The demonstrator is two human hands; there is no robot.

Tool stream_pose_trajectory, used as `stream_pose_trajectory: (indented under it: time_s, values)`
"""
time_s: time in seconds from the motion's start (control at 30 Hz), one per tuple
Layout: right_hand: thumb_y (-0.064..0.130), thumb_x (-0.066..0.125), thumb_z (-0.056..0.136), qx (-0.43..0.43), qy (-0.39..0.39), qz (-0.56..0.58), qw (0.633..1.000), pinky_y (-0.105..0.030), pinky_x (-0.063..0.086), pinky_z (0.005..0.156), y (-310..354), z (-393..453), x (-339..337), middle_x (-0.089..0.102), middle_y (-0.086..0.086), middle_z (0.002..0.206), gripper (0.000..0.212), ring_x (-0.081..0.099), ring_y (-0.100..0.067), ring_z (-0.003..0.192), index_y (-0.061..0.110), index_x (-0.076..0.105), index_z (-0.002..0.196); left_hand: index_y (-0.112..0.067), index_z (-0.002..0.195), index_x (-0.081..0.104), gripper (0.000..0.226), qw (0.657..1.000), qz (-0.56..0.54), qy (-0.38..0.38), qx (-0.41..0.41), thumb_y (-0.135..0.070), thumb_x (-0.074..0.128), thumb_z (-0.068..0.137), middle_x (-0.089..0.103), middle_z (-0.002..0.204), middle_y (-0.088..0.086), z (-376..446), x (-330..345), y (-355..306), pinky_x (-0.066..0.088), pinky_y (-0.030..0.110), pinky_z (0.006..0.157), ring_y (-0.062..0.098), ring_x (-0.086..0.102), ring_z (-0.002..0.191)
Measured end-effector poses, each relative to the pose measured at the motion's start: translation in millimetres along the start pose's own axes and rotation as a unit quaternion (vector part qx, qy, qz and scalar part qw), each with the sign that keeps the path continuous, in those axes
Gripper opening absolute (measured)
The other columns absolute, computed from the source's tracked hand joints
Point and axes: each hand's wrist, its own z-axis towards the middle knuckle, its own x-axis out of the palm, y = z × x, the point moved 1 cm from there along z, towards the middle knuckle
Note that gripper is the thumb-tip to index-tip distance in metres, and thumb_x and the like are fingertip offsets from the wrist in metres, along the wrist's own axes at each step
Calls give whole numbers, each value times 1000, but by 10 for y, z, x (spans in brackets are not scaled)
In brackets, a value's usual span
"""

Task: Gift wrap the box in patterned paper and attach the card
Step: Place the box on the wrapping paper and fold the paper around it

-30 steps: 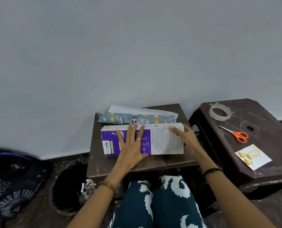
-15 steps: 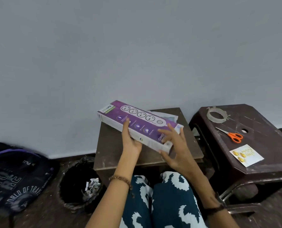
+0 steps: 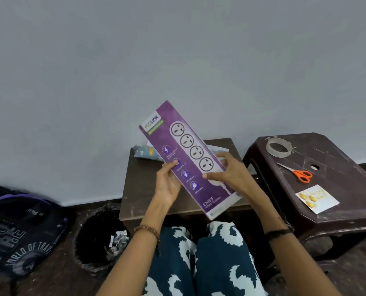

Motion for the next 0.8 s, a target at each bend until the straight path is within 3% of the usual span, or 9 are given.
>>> stream_pose_trajectory:
  time_s: [0.1, 0.17, 0.33, 0.43, 0.47, 0.53, 0.63, 0.7, 0.8]
  values:
    - [38, 75, 74, -58, -99, -217, 969, -27, 40, 72, -49, 185, -69, 48, -1, 116, 65, 56, -16, 95, 18, 42, 126, -15, 119, 52, 39, 983, 180, -36, 11, 0, 56, 84, 62, 110, 2, 255, -80, -12, 42, 35, 96, 16, 58, 102]
    - [34, 72, 76, -113, -171, -341, 917, -30, 34, 72, -99, 320, -107, 46, -6, 114, 63, 53, -24, 97, 15, 44, 129, -11, 130, 48, 44, 935, 344, -71, 44, 0, 53, 88, 60, 121, 5, 447, -152, -7, 37, 27, 98, 17, 53, 116]
    - [22, 79, 63, -143, -279, -426, 849, -35, 38, 66, -291, 661, -157, 55, -12, 97, 54, 56, -32, 81, 10, 60, 112, -8, 139, 39, 51, 668, 723, 14, 174, -11, 54, 90, 42, 143, 11, 1068, -255, -64, 31, 36, 107, 26, 35, 135]
    - [19, 81, 57, -151, -313, -408, 844, -35, 39, 62, -365, 791, -148, 57, -12, 92, 54, 56, -32, 73, 10, 62, 107, -14, 148, 14, 86, 505, 854, 62, 110, -25, 67, 82, 17, 155, 5, 1433, -147, -88, 3, 51, 114, 25, 1, 145]
    - [18, 81, 56, -152, -321, -401, 844, -34, 39, 61, -385, 827, -143, 57, -12, 91, 54, 56, -32, 72, 10, 62, 106, -17, 149, 10, 92, 480, 873, 62, 58, -28, 69, 79, 18, 155, 2, 1532, -113, -70, -1, 56, 112, 25, -2, 145]
    - [14, 81, 53, -156, -328, -394, 844, -34, 40, 60, -420, 893, -130, 57, -12, 90, 55, 56, -32, 71, 10, 61, 105, -21, 148, 17, 87, 467, 881, 64, -33, -22, 68, 78, 30, 148, 2, 1640, -53, -9, 2, 65, 109, 26, 10, 144]
    - [11, 80, 52, -161, -317, -398, 846, -34, 40, 62, -463, 943, -88, 57, -12, 92, 57, 56, -32, 72, 9, 61, 105, -14, 126, 51, 45, 452, 886, 104, -6, -6, 55, 83, 47, 128, 7, 1676, -32, 50, 17, 66, 105, 25, 38, 129]
    - [10, 79, 52, -162, -318, -401, 844, -34, 41, 63, -481, 932, -66, 57, -11, 93, 58, 56, -31, 73, 10, 61, 106, -12, 115, 62, 37, 452, 874, 169, 58, 1, 51, 82, 49, 130, 4, 1627, -71, 49, 11, 65, 106, 21, 33, 133]
    - [11, 81, 54, -163, -323, -389, 847, -34, 41, 65, -490, 871, -47, 57, -10, 95, 59, 57, -29, 75, 10, 59, 109, -23, 100, 73, 40, 496, 823, 244, 126, 6, 56, 79, 31, 149, -1, 1529, -217, -22, -1, 67, 105, 18, 6, 144]
